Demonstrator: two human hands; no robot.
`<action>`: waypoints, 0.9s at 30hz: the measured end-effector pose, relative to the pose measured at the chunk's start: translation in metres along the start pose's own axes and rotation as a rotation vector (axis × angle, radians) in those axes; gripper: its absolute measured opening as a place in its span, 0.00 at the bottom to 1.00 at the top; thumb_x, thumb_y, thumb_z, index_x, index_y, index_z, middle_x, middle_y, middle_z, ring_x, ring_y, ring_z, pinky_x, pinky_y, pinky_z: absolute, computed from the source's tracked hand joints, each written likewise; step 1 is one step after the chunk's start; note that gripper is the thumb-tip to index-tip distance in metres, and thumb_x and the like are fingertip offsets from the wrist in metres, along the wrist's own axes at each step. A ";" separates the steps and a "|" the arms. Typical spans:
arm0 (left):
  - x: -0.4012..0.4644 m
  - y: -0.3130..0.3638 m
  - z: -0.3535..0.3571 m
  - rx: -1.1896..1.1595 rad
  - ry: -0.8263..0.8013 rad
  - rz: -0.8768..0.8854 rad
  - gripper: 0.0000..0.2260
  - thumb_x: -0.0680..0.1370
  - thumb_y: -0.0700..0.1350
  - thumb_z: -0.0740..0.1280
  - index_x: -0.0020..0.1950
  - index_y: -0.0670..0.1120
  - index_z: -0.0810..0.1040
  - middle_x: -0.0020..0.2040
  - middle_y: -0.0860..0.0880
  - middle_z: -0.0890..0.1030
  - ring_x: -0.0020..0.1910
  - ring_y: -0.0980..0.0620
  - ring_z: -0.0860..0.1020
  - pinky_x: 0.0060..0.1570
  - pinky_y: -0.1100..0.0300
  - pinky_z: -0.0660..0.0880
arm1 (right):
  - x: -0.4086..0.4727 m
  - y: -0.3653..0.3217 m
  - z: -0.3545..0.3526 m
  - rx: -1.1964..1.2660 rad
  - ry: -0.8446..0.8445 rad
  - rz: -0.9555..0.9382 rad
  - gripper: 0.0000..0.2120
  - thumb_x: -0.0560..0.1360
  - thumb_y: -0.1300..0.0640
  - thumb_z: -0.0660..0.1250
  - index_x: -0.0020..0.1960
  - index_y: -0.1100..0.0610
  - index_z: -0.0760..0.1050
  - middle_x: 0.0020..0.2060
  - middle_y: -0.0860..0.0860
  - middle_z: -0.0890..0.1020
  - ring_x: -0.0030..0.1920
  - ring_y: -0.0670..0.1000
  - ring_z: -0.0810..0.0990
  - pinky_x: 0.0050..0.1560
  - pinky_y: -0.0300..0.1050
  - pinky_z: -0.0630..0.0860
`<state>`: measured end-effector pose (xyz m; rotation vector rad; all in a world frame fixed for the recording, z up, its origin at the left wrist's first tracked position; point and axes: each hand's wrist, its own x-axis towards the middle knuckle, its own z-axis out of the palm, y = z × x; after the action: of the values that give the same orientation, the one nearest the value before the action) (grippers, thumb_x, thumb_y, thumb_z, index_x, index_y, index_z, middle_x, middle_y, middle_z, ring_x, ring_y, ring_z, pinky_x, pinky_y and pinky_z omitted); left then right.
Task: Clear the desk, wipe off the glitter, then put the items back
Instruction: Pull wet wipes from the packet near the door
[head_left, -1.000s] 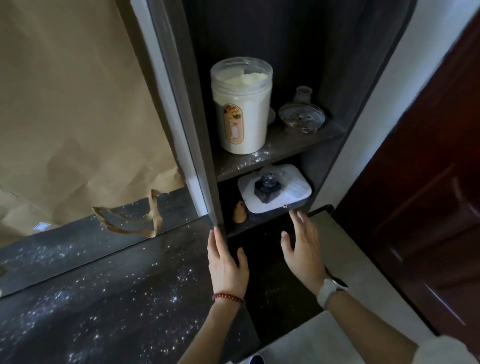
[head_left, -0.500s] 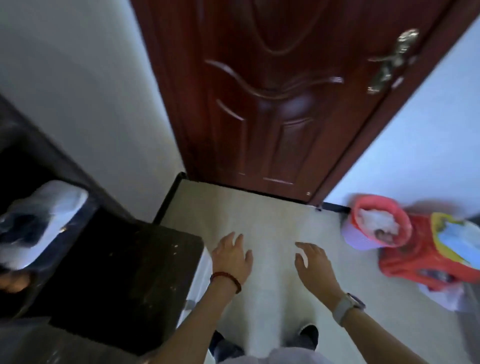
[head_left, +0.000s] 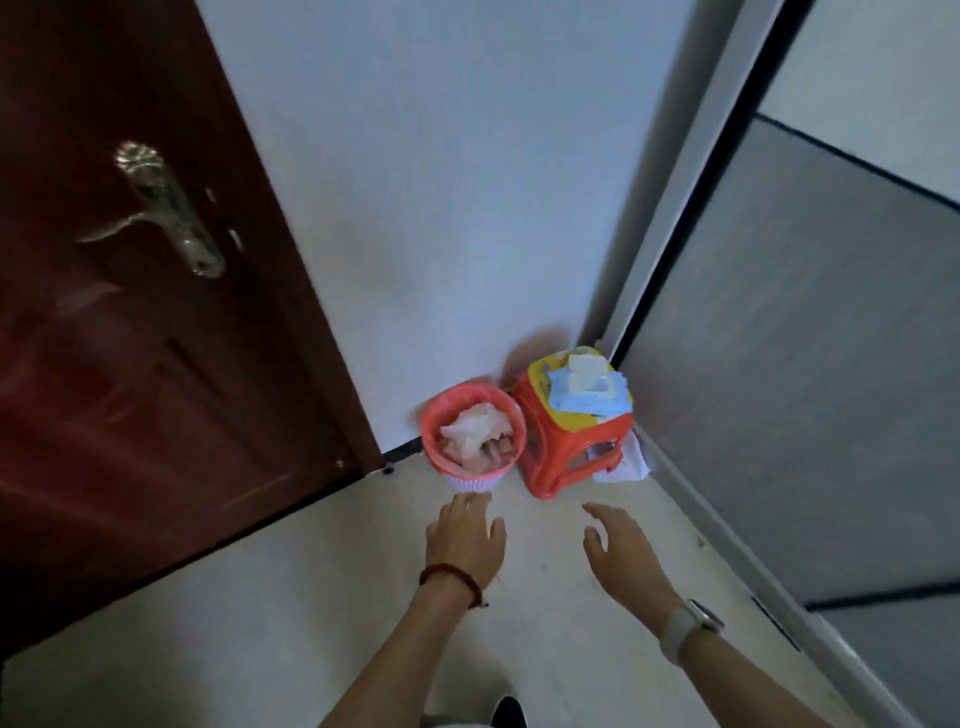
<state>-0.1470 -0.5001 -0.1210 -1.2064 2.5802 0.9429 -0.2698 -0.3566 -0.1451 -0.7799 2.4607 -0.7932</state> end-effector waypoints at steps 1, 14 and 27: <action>0.015 0.014 0.002 0.008 -0.018 0.027 0.19 0.78 0.48 0.57 0.68 0.47 0.65 0.68 0.47 0.68 0.67 0.48 0.65 0.65 0.54 0.63 | 0.013 0.007 -0.011 0.009 0.022 0.021 0.16 0.74 0.61 0.61 0.60 0.64 0.73 0.56 0.61 0.78 0.59 0.60 0.75 0.63 0.49 0.67; 0.288 0.108 0.038 0.027 -0.221 0.134 0.17 0.76 0.47 0.58 0.63 0.45 0.71 0.62 0.43 0.74 0.62 0.44 0.70 0.63 0.50 0.67 | 0.242 0.075 -0.061 0.090 0.093 0.312 0.16 0.74 0.61 0.58 0.59 0.64 0.73 0.53 0.61 0.79 0.55 0.59 0.77 0.59 0.47 0.69; 0.525 0.143 0.181 0.165 -0.293 0.162 0.17 0.79 0.50 0.56 0.65 0.45 0.67 0.64 0.45 0.71 0.62 0.46 0.70 0.58 0.53 0.69 | 0.454 0.208 0.015 0.184 0.079 0.397 0.15 0.74 0.68 0.59 0.59 0.61 0.73 0.52 0.57 0.81 0.54 0.57 0.77 0.54 0.44 0.70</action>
<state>-0.6260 -0.6619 -0.3912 -0.7638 2.4868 0.8430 -0.6777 -0.5062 -0.3912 -0.1863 2.4511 -0.8894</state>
